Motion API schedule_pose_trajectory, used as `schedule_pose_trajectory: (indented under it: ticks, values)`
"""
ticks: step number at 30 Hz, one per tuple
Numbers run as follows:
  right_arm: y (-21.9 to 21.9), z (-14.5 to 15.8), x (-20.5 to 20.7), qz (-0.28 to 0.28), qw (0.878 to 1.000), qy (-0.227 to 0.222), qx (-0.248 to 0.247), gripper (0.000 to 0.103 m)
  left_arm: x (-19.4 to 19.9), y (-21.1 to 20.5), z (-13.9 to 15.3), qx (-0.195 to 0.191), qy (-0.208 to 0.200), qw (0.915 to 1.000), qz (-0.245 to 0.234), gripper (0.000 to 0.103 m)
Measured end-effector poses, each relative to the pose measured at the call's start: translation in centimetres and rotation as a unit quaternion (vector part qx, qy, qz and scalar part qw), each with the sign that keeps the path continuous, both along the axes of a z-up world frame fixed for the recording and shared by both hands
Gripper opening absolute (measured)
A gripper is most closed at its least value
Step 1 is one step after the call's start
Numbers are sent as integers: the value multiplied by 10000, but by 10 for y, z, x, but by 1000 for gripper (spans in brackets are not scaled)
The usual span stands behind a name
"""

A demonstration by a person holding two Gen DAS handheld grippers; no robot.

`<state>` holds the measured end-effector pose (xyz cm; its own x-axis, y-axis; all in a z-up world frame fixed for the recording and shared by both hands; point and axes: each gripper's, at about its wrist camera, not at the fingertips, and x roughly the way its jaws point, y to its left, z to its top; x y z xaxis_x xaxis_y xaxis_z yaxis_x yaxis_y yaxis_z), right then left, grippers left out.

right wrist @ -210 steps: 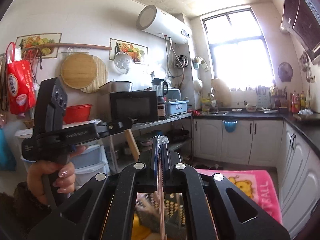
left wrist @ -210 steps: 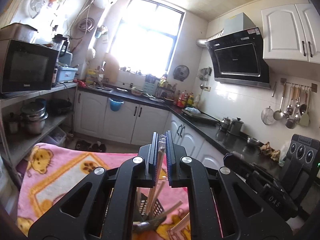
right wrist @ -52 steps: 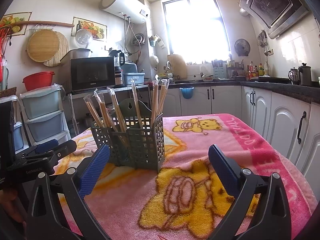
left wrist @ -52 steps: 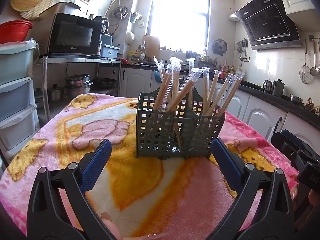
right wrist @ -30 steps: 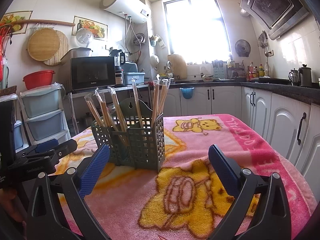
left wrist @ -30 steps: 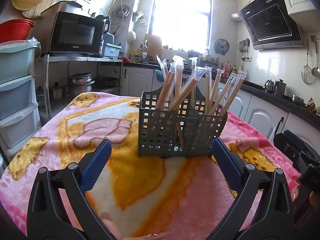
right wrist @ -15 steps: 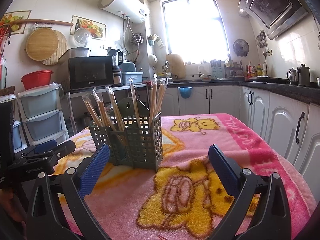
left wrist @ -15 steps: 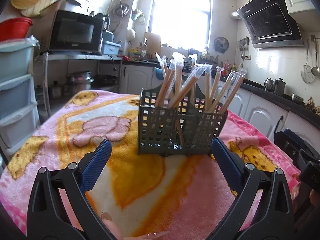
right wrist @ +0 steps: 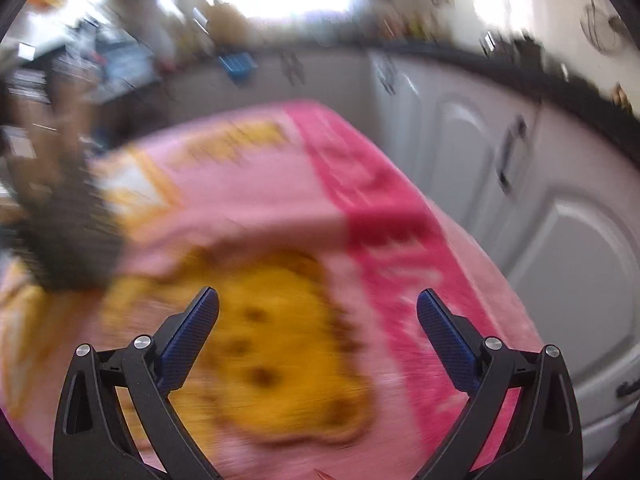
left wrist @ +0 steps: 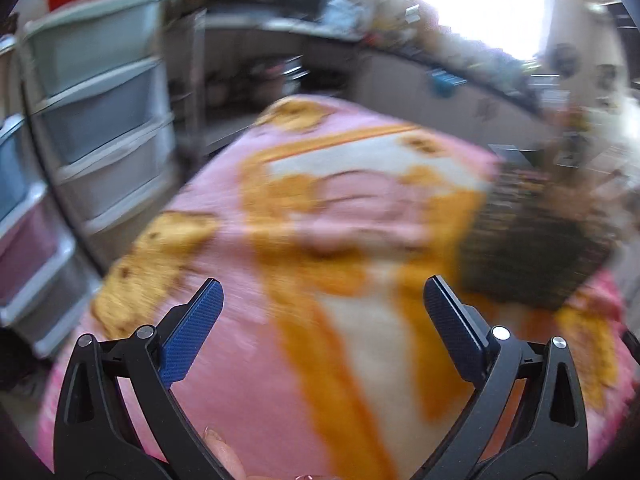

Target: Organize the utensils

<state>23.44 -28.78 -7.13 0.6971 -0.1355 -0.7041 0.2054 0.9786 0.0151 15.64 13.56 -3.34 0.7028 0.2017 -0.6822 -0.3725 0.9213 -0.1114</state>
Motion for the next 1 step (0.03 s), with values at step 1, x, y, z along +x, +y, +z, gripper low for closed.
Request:
schedule_pose_trajectory:
  ticks: [1]
  values:
    - [-5,-7,10,-68,9996,263,-17,96,11,11,-11,32,278,9996,107,93]
